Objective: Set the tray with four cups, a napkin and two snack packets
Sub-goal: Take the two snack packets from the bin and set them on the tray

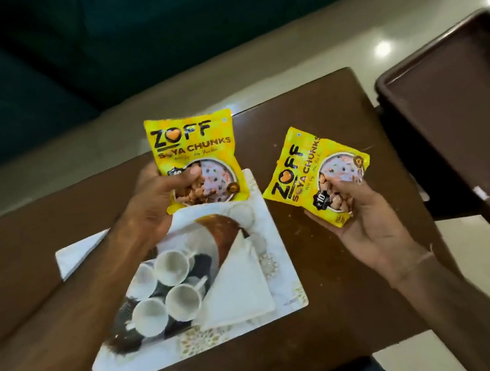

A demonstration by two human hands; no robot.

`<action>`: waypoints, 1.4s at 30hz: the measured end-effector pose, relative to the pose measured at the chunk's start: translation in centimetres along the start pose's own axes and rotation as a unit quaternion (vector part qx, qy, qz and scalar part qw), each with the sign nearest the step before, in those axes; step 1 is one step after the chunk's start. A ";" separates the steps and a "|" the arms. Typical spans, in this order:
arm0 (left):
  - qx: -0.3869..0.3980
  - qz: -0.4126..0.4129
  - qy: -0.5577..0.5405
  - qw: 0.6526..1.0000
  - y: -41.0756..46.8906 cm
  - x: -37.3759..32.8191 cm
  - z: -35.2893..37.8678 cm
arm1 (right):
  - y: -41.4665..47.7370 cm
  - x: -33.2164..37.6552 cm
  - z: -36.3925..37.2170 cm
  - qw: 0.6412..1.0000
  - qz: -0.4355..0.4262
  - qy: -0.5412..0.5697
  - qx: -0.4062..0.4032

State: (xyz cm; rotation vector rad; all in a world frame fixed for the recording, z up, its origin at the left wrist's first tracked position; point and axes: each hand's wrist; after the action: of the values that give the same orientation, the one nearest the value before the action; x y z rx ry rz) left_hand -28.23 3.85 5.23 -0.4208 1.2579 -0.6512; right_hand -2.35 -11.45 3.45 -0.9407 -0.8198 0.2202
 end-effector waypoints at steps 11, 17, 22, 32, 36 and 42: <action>-0.123 -0.007 -0.050 0.991 -11.2 1.8 -21.0 | -3.5 -13.3 8.3 0.998 0.038 -0.035 -0.043; -0.167 -0.030 -0.046 0.984 -13.3 4.7 -28.9 | -5.0 -18.2 10.0 0.991 0.025 -0.040 -0.127; -0.193 -0.073 -0.035 0.978 -13.6 8.7 -31.4 | -4.7 -20.7 10.9 0.987 0.047 -0.009 -0.152; -0.183 -0.032 0.061 0.981 -13.6 12.3 -29.2 | -4.4 -22.1 12.6 0.956 0.046 -0.104 -0.271; -0.202 0.006 0.214 0.956 -13.6 12.8 -28.4 | -5.2 -21.7 11.2 0.928 0.054 -0.209 -0.302; -0.211 0.129 0.390 0.887 -14.2 13.8 -28.3 | -5.4 -20.3 8.3 0.731 -0.125 -0.585 -0.329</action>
State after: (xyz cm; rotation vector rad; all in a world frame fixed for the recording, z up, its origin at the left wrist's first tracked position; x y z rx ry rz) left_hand -56.25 -14.29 -3.68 -0.3407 2.2066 -0.3042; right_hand -23.06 -19.58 -0.32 -1.3124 -2.3068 0.2892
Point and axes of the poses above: each hand's wrist, its own y-axis towards the middle knuckle, its own z-axis out of the palm, x = y × z, and after that the axes turned 12 degrees about -y, right-handed
